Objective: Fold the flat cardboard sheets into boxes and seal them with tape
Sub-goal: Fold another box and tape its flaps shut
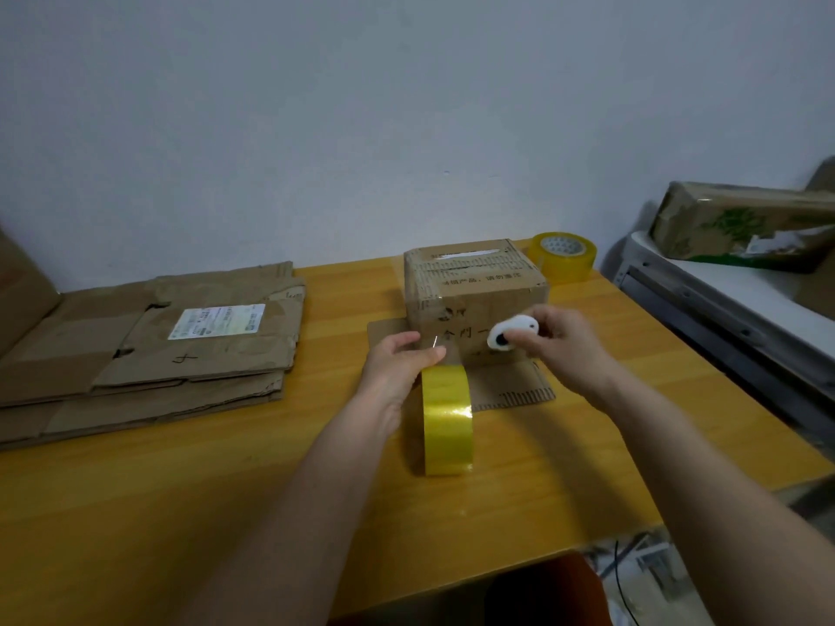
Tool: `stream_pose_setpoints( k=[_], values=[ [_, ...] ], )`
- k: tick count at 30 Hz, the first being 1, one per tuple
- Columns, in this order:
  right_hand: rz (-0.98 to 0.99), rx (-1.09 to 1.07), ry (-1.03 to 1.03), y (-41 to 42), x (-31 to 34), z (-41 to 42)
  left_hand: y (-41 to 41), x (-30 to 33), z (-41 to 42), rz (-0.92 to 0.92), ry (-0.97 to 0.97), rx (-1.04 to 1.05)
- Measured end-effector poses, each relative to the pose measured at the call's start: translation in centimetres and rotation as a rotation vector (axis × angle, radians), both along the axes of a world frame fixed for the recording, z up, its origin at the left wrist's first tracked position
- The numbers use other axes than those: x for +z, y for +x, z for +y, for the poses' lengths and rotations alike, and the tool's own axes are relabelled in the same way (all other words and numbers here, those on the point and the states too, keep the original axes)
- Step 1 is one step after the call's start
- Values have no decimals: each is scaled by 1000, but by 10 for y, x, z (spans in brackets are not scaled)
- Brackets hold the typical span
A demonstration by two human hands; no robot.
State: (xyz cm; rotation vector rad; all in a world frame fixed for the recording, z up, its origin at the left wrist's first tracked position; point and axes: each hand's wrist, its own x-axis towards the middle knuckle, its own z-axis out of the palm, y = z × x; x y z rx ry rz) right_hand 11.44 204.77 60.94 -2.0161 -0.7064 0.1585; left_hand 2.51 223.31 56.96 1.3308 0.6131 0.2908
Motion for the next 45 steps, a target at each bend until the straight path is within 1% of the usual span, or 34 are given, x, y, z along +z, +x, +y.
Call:
stream_pose_setpoints(
  k=[3, 5, 7, 8, 9, 10, 11, 12, 14, 15, 17, 18, 21, 23, 25, 27, 29, 32, 37, 41, 43, 45],
  values=[
    [256, -35, -189, 0, -39, -25, -7, 1, -2, -30, 61, -16],
    [301, -130, -248, -1, -59, -33, -13, 3, -6, -62, 115, -27],
    [272, -188, -300, 0, -66, -34, -20, 3, -10, -106, 159, -32],
    [215, -201, -389, 0, -66, -32, -24, 2, -12, -126, 181, -30],
    [115, -229, -494, -1, -63, -30, -27, 2, -14, -143, 207, -25],
    [2, -257, -543, -3, -57, -27, -31, 2, -16, -159, 234, -19],
    [-78, -264, -486, -8, -49, -23, -34, 2, -18, -177, 259, -15],
    [-92, -237, -338, -15, -40, -16, -36, 2, -20, -194, 280, -12],
    [43, -100, 13, -35, -19, 0, -41, 3, -24, -224, 308, -11],
    [127, -25, 109, -46, -12, 8, -43, 4, -25, -237, 317, -11],
    [250, 61, 203, -61, -5, 21, -48, 5, -28, -260, 330, -15],
    [303, 66, 252, -67, -4, 26, -51, 6, -29, -272, 331, -17],
    [444, -1, 379, -73, -6, 35, -60, 8, -29, -309, 322, -11],
    [497, -19, 400, -76, -7, 37, -65, 9, -28, -328, 321, -14],
    [510, -15, 399, -77, -8, 38, -70, 10, -28, -358, 333, -29],
    [515, -10, 409, -79, -7, 38, -73, 11, -26, -383, 385, -52],
    [511, -14, 411, -80, -5, 39, -75, 11, -25, -379, 436, -76],
    [497, -13, 405, -83, -5, 39, -78, 12, -24, -358, 451, -70],
    [419, -29, 382, -86, -5, 40, -80, 15, -26, -296, 516, -9],
    [364, -31, 340, -86, -6, 41, -79, 18, -29, -242, 683, 26],
    [332, -46, 302, -85, -7, 40, -78, 20, -28, -206, 736, 45],
    [253, -73, 207, -83, -7, 40, -76, 23, -26, -164, 771, 62]
  ],
)
